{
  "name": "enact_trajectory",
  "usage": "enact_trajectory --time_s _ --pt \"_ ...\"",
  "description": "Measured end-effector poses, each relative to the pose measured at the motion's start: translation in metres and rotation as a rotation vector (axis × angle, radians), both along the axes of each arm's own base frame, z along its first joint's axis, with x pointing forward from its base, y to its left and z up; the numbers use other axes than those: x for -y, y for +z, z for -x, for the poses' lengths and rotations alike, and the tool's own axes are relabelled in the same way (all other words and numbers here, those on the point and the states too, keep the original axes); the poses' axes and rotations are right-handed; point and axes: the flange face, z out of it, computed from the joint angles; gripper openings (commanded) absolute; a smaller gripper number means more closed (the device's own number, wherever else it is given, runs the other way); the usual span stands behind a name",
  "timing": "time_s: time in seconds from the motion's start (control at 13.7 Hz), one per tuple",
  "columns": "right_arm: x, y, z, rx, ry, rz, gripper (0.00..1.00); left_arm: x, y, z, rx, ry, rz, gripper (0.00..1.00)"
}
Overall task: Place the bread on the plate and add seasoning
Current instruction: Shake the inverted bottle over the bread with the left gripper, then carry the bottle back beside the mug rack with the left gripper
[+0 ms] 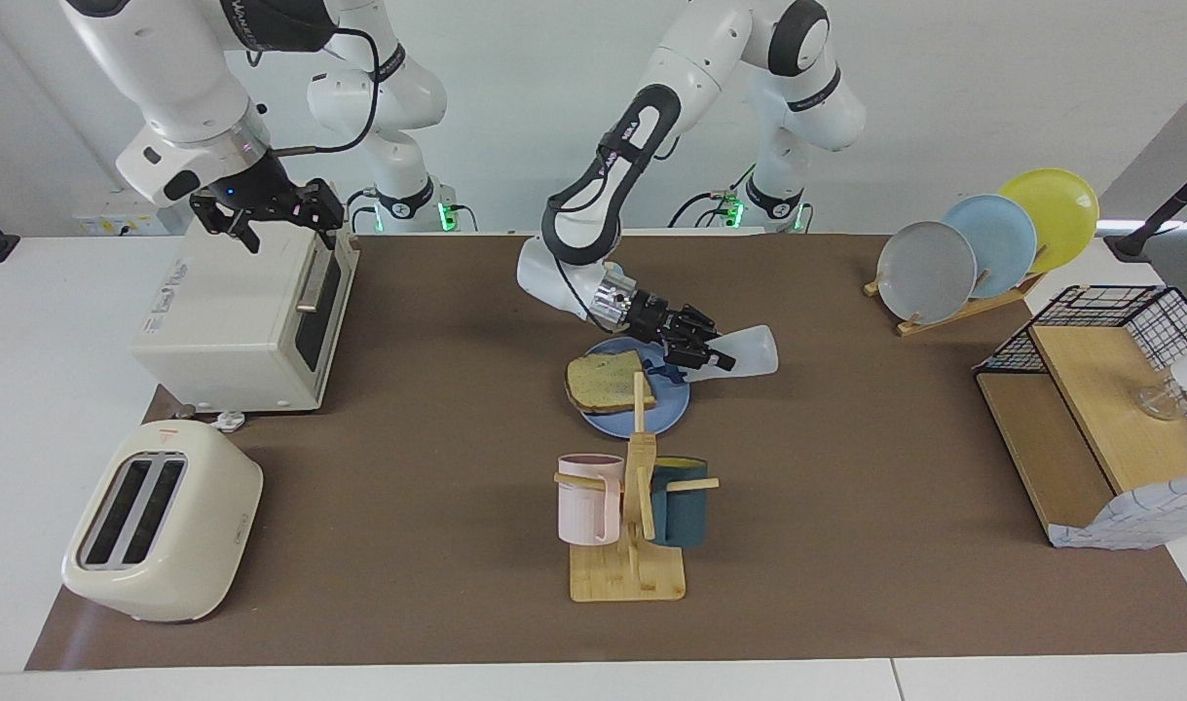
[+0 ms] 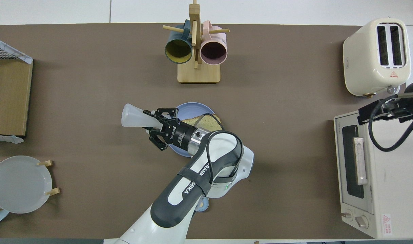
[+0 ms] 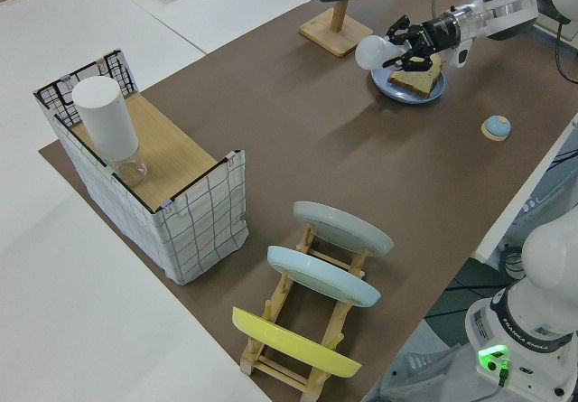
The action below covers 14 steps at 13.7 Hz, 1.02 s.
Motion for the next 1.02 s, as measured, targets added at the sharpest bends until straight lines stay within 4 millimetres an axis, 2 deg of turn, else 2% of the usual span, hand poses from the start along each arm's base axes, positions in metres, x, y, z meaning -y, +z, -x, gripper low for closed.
enact_trajectory --time_s 0.22,0.36,0.51,0.87,1.02 --pt "0.000 0.000 0.000 0.000 0.000 0.000 1.00 0.020 -0.007 0.023 -0.003 -0.042 -0.024 0.00" --pt "0.000 0.000 0.000 0.000 0.000 0.000 1.00 0.024 -0.011 0.029 -0.004 -0.051 -0.033 0.00" --pt "0.000 0.000 0.000 0.000 0.000 0.000 1.00 0.019 -0.012 0.023 -0.001 -0.041 -0.039 0.00" --pt "0.000 0.000 0.000 0.000 0.000 0.000 1.00 -0.015 -0.014 -0.019 0.018 -0.005 -0.052 0.00" --pt "0.000 0.000 0.000 0.000 0.000 0.000 1.00 -0.018 -0.014 -0.022 0.018 -0.001 -0.050 0.00"
